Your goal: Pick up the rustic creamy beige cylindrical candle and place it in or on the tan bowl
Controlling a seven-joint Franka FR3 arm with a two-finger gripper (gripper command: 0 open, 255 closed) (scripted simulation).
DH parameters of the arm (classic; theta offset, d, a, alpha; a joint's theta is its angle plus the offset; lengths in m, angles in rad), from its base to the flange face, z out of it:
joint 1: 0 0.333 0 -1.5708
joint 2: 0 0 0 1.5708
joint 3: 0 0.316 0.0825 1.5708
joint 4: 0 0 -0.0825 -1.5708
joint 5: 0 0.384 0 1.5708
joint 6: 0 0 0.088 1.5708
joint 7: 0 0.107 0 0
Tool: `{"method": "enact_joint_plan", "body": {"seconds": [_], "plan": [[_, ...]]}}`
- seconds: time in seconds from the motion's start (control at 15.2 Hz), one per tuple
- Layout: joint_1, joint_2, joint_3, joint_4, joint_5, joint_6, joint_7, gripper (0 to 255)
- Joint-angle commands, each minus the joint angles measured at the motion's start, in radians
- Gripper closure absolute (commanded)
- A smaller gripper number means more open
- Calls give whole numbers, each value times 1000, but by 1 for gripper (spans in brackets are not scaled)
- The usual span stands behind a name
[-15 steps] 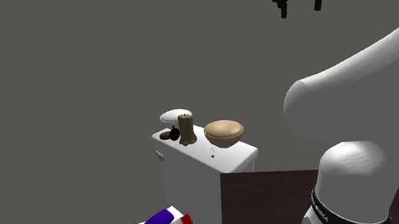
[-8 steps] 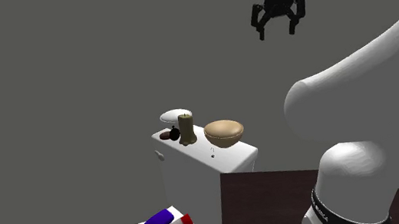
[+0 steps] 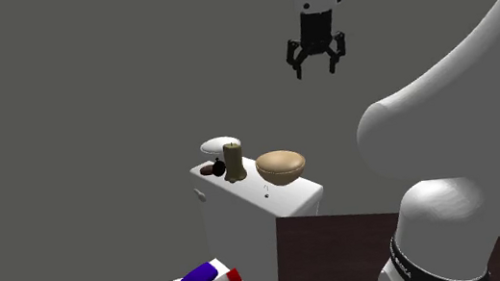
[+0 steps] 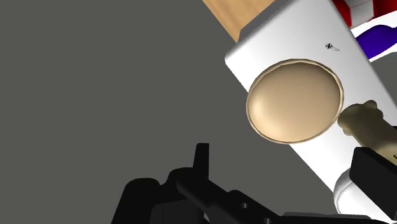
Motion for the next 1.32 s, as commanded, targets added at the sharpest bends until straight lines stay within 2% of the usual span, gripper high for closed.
{"method": "enact_joint_plan", "body": {"seconds": [0.0,0.33,0.66,0.92,1.25], "plan": [[11,46,26,-8,10,56,23,0],[28,193,92,8,11,189,80,0],[36,359,156,55,-22,308,154,0],[43,503,201,114,-85,387,230,0],[75,691,226,214,-204,459,345,0]]}}
